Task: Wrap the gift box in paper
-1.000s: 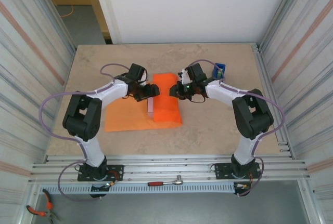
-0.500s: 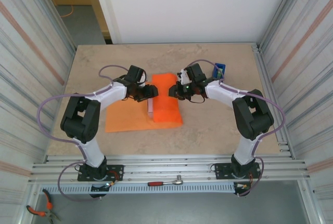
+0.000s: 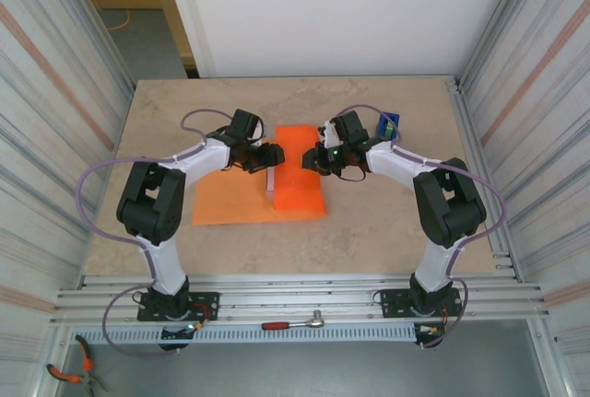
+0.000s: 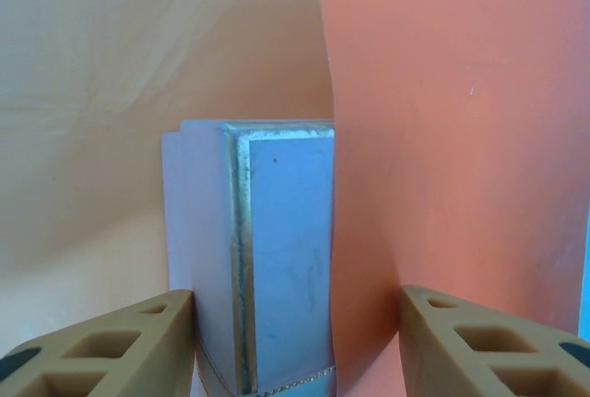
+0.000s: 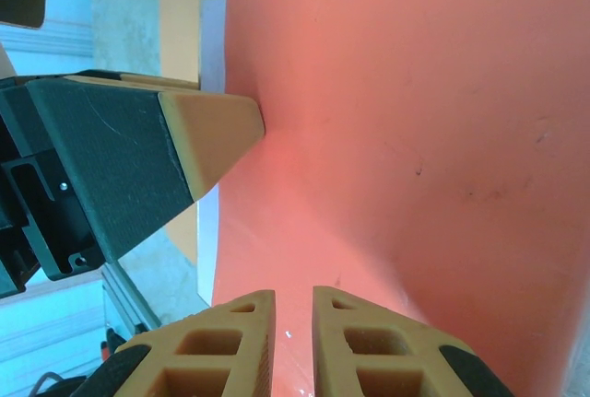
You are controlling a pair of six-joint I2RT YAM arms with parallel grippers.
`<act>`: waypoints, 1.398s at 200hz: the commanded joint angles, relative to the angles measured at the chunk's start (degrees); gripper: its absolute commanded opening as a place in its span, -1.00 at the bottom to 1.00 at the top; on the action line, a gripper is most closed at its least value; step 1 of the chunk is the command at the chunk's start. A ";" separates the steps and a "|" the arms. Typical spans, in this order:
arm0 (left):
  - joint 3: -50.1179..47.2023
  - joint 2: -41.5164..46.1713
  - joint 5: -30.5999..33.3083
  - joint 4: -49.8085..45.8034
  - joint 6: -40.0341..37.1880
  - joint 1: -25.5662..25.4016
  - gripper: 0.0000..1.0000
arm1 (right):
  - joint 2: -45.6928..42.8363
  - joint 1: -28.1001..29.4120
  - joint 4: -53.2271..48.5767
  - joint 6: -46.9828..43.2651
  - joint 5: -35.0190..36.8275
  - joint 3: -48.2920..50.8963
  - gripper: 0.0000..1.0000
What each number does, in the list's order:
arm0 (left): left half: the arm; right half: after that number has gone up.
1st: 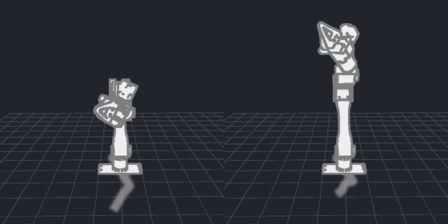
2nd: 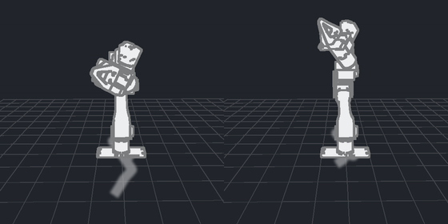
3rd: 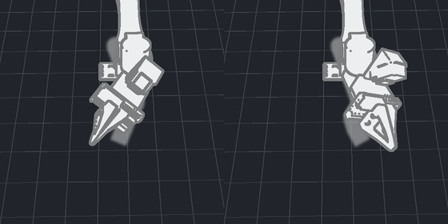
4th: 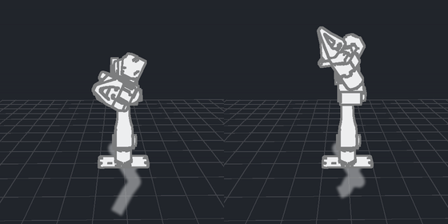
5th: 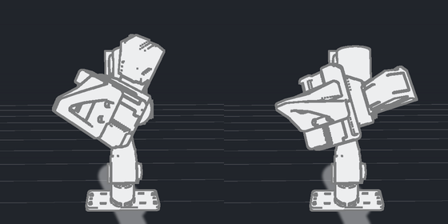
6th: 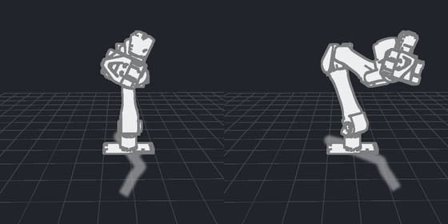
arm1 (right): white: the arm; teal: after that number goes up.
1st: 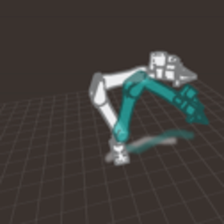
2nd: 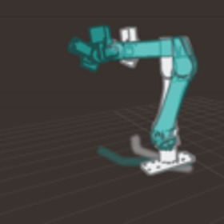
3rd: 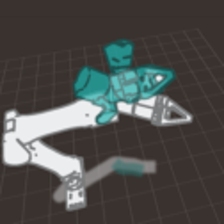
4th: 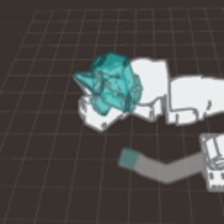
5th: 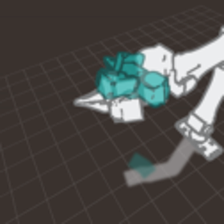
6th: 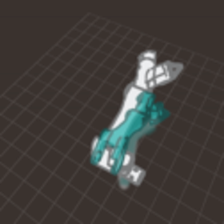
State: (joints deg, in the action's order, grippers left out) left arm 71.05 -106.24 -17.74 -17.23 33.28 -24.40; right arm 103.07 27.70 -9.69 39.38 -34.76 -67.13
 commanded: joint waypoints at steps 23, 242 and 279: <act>-1.25 -0.62 0.69 -0.32 -0.33 -0.38 0.11 | -1.07 1.64 -1.14 -0.36 -0.35 0.91 -0.63; 3.96 -1.73 -2.15 -1.52 1.17 0.76 0.40 | 1.34 1.91 -0.58 -1.17 0.40 4.07 -0.67; 2.84 -2.75 -1.09 -1.75 0.65 0.33 0.41 | 1.26 1.91 -0.56 -1.15 0.31 4.07 -0.67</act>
State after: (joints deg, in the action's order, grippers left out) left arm 74.46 -107.96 -19.42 -17.96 33.89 -23.86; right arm 103.79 29.98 -8.60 39.35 -34.83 -64.55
